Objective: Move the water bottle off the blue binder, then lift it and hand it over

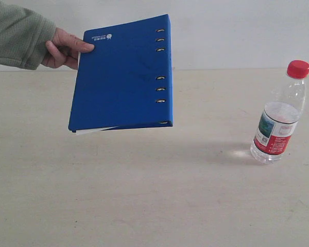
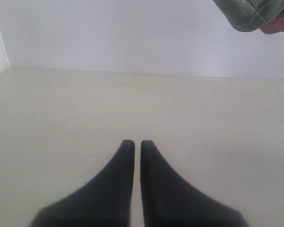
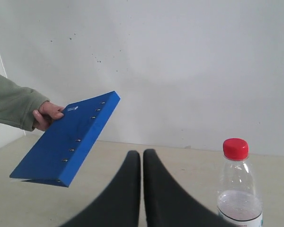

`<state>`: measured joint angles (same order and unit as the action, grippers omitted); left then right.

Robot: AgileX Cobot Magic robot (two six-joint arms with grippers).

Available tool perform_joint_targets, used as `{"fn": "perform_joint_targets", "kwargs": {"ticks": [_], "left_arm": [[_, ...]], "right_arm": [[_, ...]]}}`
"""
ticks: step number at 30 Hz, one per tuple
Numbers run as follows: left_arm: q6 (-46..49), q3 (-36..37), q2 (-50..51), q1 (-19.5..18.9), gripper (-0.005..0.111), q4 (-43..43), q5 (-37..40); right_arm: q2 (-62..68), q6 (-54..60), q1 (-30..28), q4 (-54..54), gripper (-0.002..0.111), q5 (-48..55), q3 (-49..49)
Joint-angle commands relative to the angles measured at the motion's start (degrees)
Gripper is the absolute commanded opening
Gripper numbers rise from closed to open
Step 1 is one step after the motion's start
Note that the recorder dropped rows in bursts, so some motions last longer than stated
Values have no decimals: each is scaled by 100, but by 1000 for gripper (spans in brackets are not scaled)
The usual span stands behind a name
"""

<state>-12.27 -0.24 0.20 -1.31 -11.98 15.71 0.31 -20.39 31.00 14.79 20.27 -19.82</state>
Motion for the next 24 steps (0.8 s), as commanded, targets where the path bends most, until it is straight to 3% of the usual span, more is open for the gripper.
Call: {"fn": "perform_joint_targets", "kwargs": {"ticks": [1, 4, 10, 24], "left_arm": [[845, 24, -20, -9, 4, 703, 51], [1907, 24, -20, -9, 4, 1747, -8], [1917, 24, -20, -9, 4, 1274, 17], [1917, 24, -20, -9, 4, 1311, 17]], "right_arm": [[-31, -12, -15, 32, 0, -70, 20], [-31, -12, -15, 32, 0, -70, 20], [-31, -12, -15, 32, 0, -70, 20], [-31, -12, -15, 32, 0, -70, 20]]}}
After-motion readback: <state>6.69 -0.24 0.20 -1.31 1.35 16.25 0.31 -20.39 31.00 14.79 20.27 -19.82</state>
